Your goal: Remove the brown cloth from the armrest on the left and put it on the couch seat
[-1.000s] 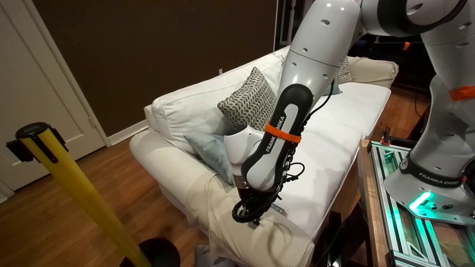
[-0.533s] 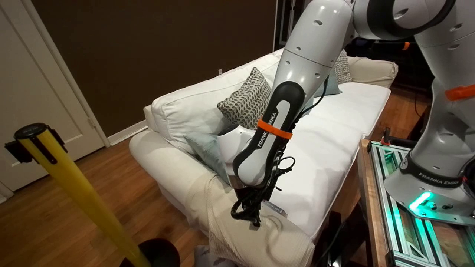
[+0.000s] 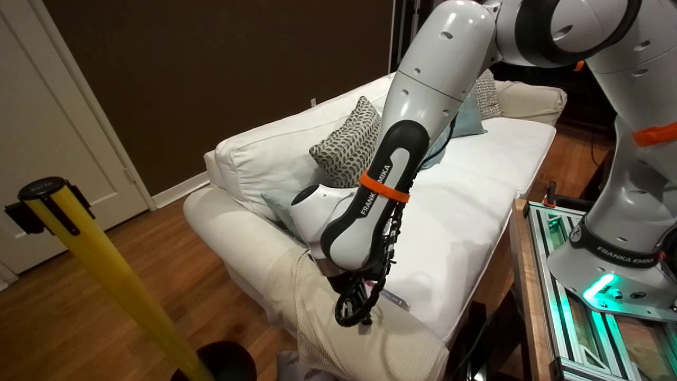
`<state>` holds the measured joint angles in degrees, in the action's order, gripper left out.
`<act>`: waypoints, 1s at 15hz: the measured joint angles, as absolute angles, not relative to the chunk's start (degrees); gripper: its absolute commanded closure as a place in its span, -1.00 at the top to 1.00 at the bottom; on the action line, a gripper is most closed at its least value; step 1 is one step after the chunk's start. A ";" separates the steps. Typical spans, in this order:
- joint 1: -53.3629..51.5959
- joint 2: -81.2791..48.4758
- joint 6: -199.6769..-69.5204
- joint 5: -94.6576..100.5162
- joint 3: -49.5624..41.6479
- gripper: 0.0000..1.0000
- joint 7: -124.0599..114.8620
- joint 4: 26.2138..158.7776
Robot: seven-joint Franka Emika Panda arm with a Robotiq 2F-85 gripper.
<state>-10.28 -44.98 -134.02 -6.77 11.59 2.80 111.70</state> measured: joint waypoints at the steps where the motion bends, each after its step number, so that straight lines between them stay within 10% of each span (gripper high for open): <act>1: -10.49 -45.03 -132.15 -6.75 12.74 -0.98 3.69 111.33; 15: -16.26 -37.20 -123.51 -6.53 19.55 -0.98 5.56 113.91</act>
